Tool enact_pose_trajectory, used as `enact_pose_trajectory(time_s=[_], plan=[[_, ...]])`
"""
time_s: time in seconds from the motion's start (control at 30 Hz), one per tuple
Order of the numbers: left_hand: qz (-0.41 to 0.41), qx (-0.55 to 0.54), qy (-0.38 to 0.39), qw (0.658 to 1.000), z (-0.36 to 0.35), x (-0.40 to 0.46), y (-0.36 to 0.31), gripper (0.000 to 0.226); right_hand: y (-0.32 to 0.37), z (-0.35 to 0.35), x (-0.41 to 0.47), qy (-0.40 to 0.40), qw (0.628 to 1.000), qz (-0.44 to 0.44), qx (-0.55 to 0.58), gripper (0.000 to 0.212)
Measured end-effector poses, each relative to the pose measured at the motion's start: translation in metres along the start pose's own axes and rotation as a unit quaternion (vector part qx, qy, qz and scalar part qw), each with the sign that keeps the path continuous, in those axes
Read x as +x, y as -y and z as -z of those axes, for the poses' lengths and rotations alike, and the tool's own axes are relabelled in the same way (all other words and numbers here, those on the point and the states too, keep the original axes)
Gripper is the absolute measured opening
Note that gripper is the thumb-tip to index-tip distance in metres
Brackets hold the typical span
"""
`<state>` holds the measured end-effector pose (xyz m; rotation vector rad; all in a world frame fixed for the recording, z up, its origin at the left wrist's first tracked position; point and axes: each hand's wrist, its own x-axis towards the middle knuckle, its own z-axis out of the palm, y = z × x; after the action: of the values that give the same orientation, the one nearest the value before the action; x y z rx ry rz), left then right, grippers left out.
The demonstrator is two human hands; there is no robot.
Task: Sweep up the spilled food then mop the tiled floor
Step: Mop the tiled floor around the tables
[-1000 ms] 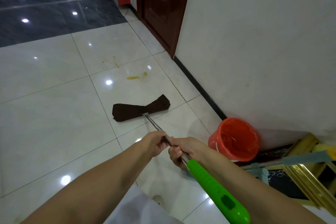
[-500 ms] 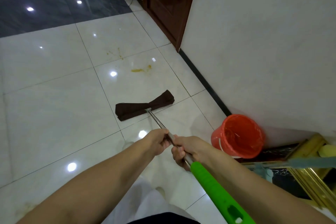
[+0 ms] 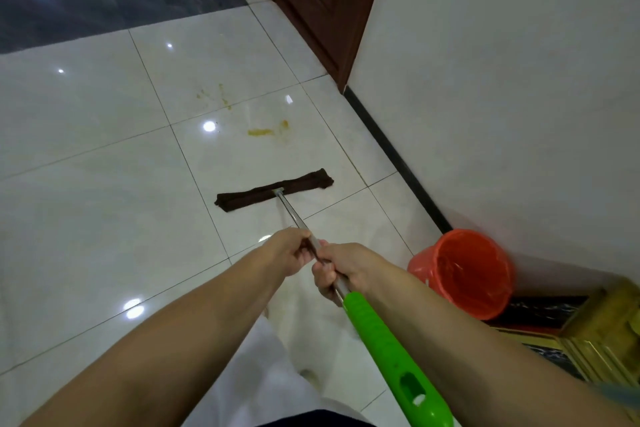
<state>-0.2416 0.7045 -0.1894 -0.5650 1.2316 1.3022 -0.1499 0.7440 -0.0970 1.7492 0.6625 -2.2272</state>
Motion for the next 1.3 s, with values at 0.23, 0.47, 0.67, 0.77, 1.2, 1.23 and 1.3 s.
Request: enact_pose_trajectory(time_s=[0.23,0.47,0.67,0.77,1.2,1.23,1.3], plan=[[-0.006,-0.021,0.000,1.000,-0.005,0.040,-0.096,0.020,0.078,-0.062,0.030,0.007,1.000,0.005,0.004,0.034],[0.000,-0.020,-0.006,1.000,-0.007,0.076,-0.196,0.020,0.156,-0.127,0.063,-0.013,1.000,0.002,0.021,0.024],[-0.003,-0.017,-0.006,1.000,-0.009,0.107,-0.266,0.020,0.213,-0.171,0.095,-0.020,1.000,0.012,0.019,0.025],[-0.004,-0.017,-0.006,1.000,-0.010,0.119,-0.292,0.021,0.236,-0.186,0.106,-0.017,1.000,0.014,0.007,0.029],[-0.011,-0.021,-0.002,1.000,-0.027,0.147,-0.327,0.023,0.284,-0.193,0.113,-0.017,1.000,-0.005,-0.011,0.033],[-0.012,-0.022,-0.004,1.000,-0.028,0.145,-0.323,0.023,0.282,-0.190,0.110,-0.015,1.000,-0.008,-0.008,0.032],[-0.014,-0.024,0.001,1.000,-0.031,0.141,-0.313,0.021,0.279,-0.180,0.102,-0.009,1.000,-0.017,-0.008,0.032]])
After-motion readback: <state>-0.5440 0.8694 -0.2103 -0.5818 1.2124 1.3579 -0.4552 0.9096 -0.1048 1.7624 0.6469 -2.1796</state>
